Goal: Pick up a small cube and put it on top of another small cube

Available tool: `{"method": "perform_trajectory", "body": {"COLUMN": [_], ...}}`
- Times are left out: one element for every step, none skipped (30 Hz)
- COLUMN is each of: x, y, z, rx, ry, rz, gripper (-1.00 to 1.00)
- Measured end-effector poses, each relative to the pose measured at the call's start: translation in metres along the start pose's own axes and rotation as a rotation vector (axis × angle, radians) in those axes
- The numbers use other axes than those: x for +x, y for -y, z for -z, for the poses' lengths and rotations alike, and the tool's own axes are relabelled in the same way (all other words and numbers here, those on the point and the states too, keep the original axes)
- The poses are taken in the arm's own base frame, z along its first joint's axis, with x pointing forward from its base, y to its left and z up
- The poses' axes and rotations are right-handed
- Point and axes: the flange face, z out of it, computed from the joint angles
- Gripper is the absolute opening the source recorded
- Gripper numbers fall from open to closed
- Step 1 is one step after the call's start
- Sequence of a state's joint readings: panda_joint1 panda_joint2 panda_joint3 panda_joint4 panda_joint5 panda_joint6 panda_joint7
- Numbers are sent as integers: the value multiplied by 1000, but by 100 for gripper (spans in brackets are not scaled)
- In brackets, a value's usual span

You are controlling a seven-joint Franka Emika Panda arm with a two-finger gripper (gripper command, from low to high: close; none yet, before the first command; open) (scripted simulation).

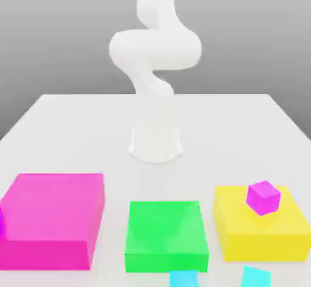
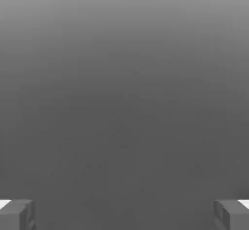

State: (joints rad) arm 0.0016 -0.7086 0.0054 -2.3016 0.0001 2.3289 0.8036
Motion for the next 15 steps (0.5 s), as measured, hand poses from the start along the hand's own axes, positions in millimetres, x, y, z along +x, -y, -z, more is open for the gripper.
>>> {"method": "perform_trajectory", "body": {"x": [-1, -2, -3, -5, -7, -10, -14, -18, -22, -27, -32, -38, -44, -50, -57], "y": [2, 3, 3, 4, 3, 3, 1, 0, -2, -5, -7, -11, -14, -19, -23], "z": [-20, -38, -57, -75, -93, -111, -129, -146, -164, -181, -199, -216, -233, -249, -266], "rx": [-19, -38, -56, -74, -92, -110, -128, -145, -163, -181, -199, -217, -234, -252, -270], "ry": [20, 39, 57, 76, 94, 112, 130, 148, 167, 185, 203, 221, 239, 257, 276], "rz": [1, 3, 4, 6, 7, 8, 10, 12, 13, 15, 16, 18, 20, 22, 23], "gripper": [0, 0, 0, 0, 0, 0, 0, 0, 0, 0, 0, 0, 0, 0, 0]}}
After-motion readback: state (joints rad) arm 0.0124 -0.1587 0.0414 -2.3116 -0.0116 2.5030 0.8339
